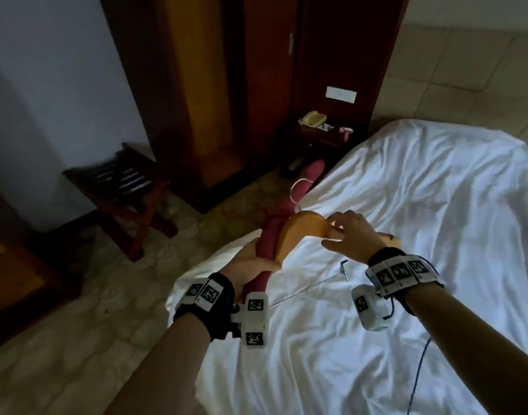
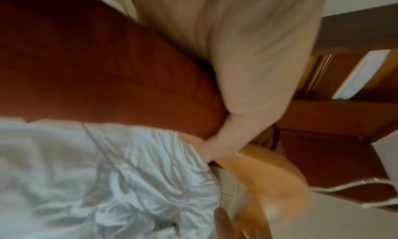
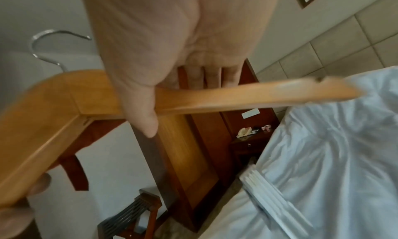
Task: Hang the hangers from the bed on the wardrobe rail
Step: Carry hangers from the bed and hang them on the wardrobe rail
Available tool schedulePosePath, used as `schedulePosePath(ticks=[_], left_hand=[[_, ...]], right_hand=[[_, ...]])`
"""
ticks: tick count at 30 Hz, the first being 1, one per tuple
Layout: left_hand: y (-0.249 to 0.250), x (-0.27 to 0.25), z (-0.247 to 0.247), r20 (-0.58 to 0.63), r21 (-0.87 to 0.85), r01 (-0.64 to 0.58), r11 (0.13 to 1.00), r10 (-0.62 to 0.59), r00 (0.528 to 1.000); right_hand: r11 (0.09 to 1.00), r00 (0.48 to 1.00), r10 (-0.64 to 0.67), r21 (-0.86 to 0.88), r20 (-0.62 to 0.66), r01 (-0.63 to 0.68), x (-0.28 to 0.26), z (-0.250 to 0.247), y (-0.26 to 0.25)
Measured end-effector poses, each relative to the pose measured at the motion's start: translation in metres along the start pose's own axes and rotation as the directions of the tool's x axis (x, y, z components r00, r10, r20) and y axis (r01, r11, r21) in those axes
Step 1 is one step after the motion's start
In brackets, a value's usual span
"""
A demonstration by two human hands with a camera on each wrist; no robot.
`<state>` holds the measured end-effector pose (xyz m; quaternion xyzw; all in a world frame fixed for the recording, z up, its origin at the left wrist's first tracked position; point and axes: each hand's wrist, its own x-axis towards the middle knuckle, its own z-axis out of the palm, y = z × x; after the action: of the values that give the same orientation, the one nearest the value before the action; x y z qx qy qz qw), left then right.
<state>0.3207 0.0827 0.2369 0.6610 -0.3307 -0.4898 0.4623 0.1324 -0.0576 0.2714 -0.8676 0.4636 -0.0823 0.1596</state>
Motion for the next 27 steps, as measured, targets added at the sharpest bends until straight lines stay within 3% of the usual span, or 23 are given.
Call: schedulePosePath(ticks=[3,5,7,8,10,12,14,17,22,24,27], left_hand=[[-0.005,-0.009,-0.055,-0.133,-0.092,0.009,0.996,-0.021,0.991],[-0.004,-0.02,-0.091,-0.206,-0.181,0.016,0.983,-0.054,0.977],[0.0,-0.032,-0.125,-0.282,-0.245,-0.014,0.969,-0.057,0.958],[0.004,-0.038,-0.141,-0.312,-0.277,-0.03,0.96,-0.06,0.948],[0.01,-0.046,-0.169,-0.356,-0.34,-0.025,0.94,-0.104,0.929],[0.013,-0.052,-0.2,-0.458,-0.365,-0.065,0.929,-0.119,0.881],[0.012,-0.06,-0.232,-0.577,-0.335,-0.134,0.933,-0.09,0.812],[0.006,-0.07,-0.276,-0.656,-0.329,-0.164,0.93,-0.1,0.748],[-0.003,-0.074,-0.345,-0.696,-0.377,-0.21,0.902,-0.126,0.707],[-0.003,-0.072,-0.372,-0.723,-0.391,-0.242,0.888,-0.134,0.678],[0.006,-0.065,-0.412,-0.751,-0.403,-0.27,0.875,-0.147,0.644]], right_hand=[[0.999,0.973,0.025,0.049,-0.23,-0.014,0.015,0.029,-0.06],[0.973,0.97,0.035,0.231,-0.242,0.022,0.016,0.046,-0.114],[0.91,0.999,-0.03,0.413,-0.017,0.034,0.013,0.069,-0.171],[0.862,0.987,-0.111,0.506,0.117,0.037,0.011,0.081,-0.199],[0.761,0.929,-0.282,0.645,0.239,0.064,0.008,0.108,-0.248],[0.664,0.889,-0.368,0.747,0.271,0.046,0.007,0.128,-0.288],[0.579,0.85,-0.4,0.813,0.344,-0.057,0.01,0.141,-0.318],[0.509,0.763,-0.453,0.837,0.461,-0.203,0.02,0.159,-0.357],[0.46,0.634,-0.557,0.835,0.537,-0.302,0.042,0.185,-0.424],[0.467,0.607,-0.576,0.83,0.547,-0.305,0.058,0.194,-0.452],[0.488,0.613,-0.55,0.814,0.567,-0.315,0.087,0.204,-0.496]])
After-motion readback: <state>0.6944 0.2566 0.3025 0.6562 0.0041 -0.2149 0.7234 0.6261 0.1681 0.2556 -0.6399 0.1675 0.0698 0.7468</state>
